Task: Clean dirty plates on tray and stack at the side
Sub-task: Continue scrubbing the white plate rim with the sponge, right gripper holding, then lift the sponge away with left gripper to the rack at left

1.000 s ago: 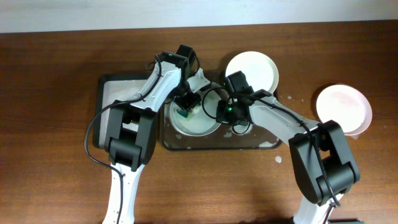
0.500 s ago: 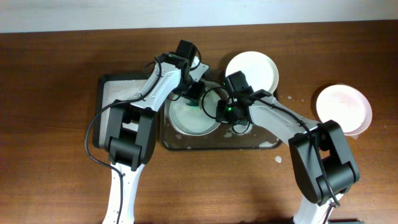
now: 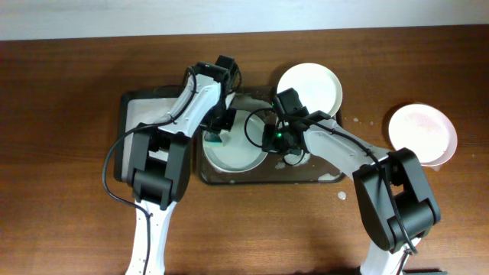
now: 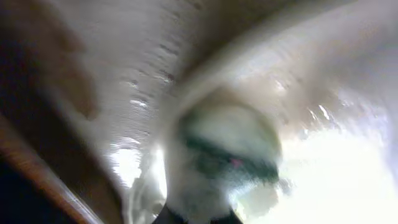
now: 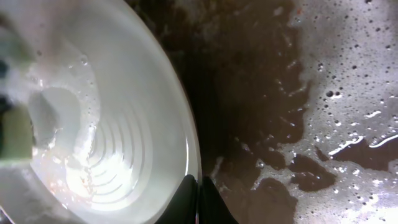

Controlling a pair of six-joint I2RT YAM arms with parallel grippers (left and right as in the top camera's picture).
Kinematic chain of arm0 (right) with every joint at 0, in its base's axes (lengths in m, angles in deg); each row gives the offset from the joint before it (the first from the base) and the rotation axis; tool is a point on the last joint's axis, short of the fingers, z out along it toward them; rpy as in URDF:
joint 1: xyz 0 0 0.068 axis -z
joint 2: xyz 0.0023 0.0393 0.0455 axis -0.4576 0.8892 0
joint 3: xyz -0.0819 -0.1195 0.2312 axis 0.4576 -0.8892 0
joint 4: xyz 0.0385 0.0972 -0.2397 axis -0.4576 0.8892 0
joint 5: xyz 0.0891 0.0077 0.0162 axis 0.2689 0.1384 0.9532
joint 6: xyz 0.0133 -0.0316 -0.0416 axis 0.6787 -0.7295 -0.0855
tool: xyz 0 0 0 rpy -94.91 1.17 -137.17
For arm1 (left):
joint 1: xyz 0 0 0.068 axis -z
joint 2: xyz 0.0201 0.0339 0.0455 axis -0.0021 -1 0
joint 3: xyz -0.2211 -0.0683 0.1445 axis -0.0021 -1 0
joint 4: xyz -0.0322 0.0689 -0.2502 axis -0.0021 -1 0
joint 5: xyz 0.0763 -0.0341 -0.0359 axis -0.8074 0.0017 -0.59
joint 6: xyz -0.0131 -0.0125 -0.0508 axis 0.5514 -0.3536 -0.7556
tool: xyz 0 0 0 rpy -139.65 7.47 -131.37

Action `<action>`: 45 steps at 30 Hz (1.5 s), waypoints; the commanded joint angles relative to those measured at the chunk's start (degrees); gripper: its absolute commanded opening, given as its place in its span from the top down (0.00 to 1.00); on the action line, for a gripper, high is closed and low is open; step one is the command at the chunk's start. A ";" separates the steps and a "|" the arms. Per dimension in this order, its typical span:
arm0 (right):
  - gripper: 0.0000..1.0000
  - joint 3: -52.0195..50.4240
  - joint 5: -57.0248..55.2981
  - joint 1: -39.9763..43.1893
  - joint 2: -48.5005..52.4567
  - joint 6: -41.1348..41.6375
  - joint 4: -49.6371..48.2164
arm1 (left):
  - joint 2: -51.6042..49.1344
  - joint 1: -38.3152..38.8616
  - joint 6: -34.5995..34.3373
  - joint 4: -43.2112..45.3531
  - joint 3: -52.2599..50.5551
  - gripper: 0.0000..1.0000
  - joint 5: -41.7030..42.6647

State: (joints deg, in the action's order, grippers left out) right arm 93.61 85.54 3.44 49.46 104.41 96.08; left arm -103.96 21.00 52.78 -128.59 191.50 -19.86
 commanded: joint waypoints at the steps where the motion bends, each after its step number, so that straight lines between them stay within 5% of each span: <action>1: 0.96 -0.72 -0.11 -0.17 0.39 -0.79 0.37 | -4.48 0.50 18.88 -1.88 -2.86 0.99 17.75; 9: 0.96 -0.72 -0.09 -0.17 0.39 -0.79 0.37 | -4.48 0.72 16.57 4.94 -2.86 0.99 17.38; 14: 0.96 -0.72 -0.11 -0.17 0.39 -0.81 0.39 | -4.48 0.74 1.66 13.00 -2.86 0.99 2.19; 15: 0.96 -0.72 -0.11 -0.17 0.39 -0.81 0.39 | -4.48 0.74 -7.56 13.18 -2.86 1.00 -7.91; 17: 0.96 -0.72 -0.11 -0.17 0.39 -0.81 0.37 | -4.48 0.74 -13.33 12.48 -2.86 1.00 -13.70; 22: 0.96 -0.72 -0.11 -0.17 0.39 -0.81 0.37 | -4.46 0.83 -14.97 11.65 -2.82 0.99 -14.73; 26: 0.96 -0.72 -0.11 -0.17 0.39 -0.76 0.39 | -4.31 0.81 -21.33 2.80 0.72 0.99 -14.45; 34: 0.96 -0.72 1.18 1.77 0.39 -0.59 0.70 | -2.21 0.57 -12.59 -13.68 8.81 1.00 -1.97; 37: 0.96 -0.72 1.38 2.14 0.39 -0.61 0.79 | -2.21 0.44 -7.10 -15.34 8.76 0.99 5.42; 45: 0.96 0.57 3.30 2.23 -2.56 -4.11 1.88 | 2.32 -5.07 -5.42 -18.64 16.26 1.00 12.66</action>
State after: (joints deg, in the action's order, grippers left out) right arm 93.61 88.57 5.30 49.42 103.17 97.07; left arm -105.69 19.87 44.97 -146.40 202.28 -12.27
